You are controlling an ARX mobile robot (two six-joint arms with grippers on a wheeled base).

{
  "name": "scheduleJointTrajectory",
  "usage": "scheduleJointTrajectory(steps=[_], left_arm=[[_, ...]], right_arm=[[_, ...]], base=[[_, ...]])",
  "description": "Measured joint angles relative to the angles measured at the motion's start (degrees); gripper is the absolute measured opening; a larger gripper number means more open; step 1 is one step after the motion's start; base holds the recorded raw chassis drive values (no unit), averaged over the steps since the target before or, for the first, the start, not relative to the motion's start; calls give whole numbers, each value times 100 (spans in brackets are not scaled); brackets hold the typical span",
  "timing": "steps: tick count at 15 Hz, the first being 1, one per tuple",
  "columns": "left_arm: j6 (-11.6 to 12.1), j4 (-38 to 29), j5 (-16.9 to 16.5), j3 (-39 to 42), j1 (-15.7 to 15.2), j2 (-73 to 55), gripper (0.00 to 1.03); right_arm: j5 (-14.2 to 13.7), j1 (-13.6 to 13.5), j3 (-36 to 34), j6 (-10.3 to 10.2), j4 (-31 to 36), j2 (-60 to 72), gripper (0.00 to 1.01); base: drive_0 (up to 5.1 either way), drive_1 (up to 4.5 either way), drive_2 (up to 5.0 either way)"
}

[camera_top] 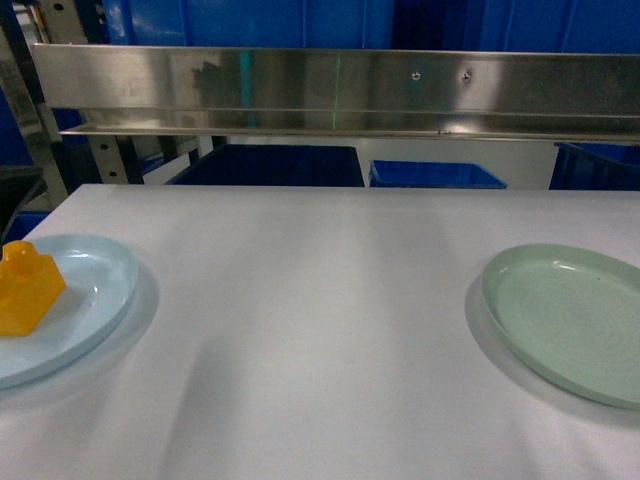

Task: Sort and place red and yellow blocks in left bins

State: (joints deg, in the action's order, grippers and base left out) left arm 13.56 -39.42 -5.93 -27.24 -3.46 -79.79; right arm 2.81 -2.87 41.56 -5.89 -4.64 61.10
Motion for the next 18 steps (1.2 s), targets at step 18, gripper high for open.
scheduleJointTrajectory(steps=[18], left_arm=[[0, 2, 2, 0, -2, 0, 98]], right_arm=[[-39, 31, -24, 105, 385, 66, 28]], base=[[0, 0, 0]])
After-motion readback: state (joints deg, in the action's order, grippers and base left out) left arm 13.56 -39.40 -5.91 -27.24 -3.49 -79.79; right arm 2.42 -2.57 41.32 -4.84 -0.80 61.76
